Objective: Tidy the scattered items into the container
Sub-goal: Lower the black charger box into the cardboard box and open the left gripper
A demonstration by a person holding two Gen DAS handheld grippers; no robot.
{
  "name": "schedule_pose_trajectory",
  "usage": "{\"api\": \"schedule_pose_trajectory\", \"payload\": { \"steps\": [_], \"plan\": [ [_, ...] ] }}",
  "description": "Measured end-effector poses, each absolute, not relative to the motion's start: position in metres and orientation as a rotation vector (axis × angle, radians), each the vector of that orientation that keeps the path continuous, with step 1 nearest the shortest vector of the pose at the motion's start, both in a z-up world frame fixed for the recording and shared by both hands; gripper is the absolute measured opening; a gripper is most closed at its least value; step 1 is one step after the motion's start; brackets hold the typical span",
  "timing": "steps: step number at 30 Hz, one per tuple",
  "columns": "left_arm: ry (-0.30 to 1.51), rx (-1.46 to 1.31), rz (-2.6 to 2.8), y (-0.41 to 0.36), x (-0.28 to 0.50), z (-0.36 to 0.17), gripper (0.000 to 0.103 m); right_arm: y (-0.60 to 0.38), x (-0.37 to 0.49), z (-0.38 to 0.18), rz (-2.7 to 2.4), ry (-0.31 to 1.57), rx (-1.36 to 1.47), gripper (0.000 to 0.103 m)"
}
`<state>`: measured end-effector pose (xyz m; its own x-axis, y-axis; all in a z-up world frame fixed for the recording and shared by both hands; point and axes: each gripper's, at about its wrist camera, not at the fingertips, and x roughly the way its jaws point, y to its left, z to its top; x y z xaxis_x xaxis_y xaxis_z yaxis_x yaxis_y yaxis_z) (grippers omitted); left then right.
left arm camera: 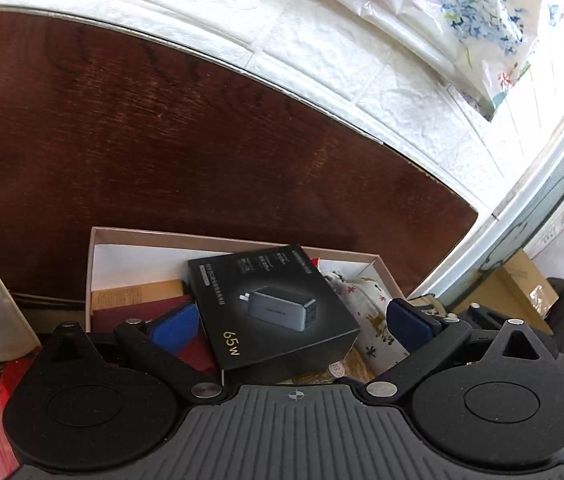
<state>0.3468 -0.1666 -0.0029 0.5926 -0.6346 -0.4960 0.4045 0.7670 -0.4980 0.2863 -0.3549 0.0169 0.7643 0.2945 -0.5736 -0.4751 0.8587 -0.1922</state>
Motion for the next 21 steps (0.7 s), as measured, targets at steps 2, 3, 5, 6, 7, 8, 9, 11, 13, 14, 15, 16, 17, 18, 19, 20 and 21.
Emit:
{"api": "schedule_pose_trajectory", "payload": {
  "steps": [2, 3, 5, 6, 7, 8, 9, 11, 13, 14, 15, 16, 17, 18, 19, 20, 21],
  "plan": [
    [0.707, -0.339, -0.613, -0.166, 0.345, -0.003, 0.103, -0.353, 0.29, 0.014, 0.431, 0.568, -0.33, 0.07],
    [0.705, -0.328, -0.611, -0.166, 0.344, -0.003, 0.103, -0.351, 0.292, 0.012, 0.435, 0.573, -0.324, 0.068],
    [0.702, -0.297, -0.606, -0.167, 0.342, -0.001, 0.103, -0.347, 0.295, 0.01, 0.451, 0.584, -0.316, 0.066],
    [0.702, -0.278, -0.602, -0.168, 0.342, 0.0, 0.103, -0.344, 0.296, 0.009, 0.463, 0.588, -0.316, 0.066],
    [0.705, -0.259, -0.597, -0.168, 0.34, 0.0, 0.103, -0.341, 0.295, 0.008, 0.464, 0.586, -0.323, 0.07],
    [0.708, -0.245, -0.593, -0.167, 0.339, -0.001, 0.103, -0.338, 0.294, 0.007, 0.458, 0.581, -0.336, 0.071],
    [0.712, -0.233, -0.586, -0.167, 0.337, -0.002, 0.103, -0.337, 0.293, 0.007, 0.453, 0.58, -0.339, 0.072],
    [0.728, -0.219, -0.566, -0.163, 0.333, -0.003, 0.103, -0.337, 0.29, 0.008, 0.434, 0.586, -0.319, 0.073],
    [0.729, -0.21, -0.555, -0.158, 0.324, -0.001, 0.103, -0.341, 0.283, 0.013, 0.404, 0.579, -0.295, 0.087],
    [0.72, -0.203, -0.55, -0.154, 0.318, 0.001, 0.103, -0.342, 0.277, 0.018, 0.391, 0.57, -0.285, 0.091],
    [0.703, -0.193, -0.55, -0.151, 0.31, 0.004, 0.103, -0.344, 0.27, 0.023, 0.387, 0.562, -0.272, 0.095],
    [0.684, -0.178, -0.55, -0.148, 0.3, 0.008, 0.103, -0.345, 0.261, 0.028, 0.392, 0.56, -0.257, 0.097],
    [0.663, -0.16, -0.548, -0.145, 0.289, 0.013, 0.103, -0.346, 0.252, 0.034, 0.4, 0.563, -0.243, 0.099],
    [0.641, -0.138, -0.543, -0.142, 0.275, 0.018, 0.103, -0.347, 0.241, 0.041, 0.402, 0.568, -0.23, 0.101],
    [0.62, -0.115, -0.531, -0.141, 0.262, 0.023, 0.103, -0.348, 0.23, 0.046, 0.397, 0.574, -0.221, 0.102],
    [0.596, -0.091, -0.519, -0.139, 0.248, 0.028, 0.103, -0.349, 0.219, 0.05, 0.387, 0.579, -0.21, 0.102],
    [0.566, -0.068, -0.513, -0.138, 0.232, 0.032, 0.103, -0.351, 0.206, 0.053, 0.381, 0.583, -0.197, 0.102]
  ]
}}
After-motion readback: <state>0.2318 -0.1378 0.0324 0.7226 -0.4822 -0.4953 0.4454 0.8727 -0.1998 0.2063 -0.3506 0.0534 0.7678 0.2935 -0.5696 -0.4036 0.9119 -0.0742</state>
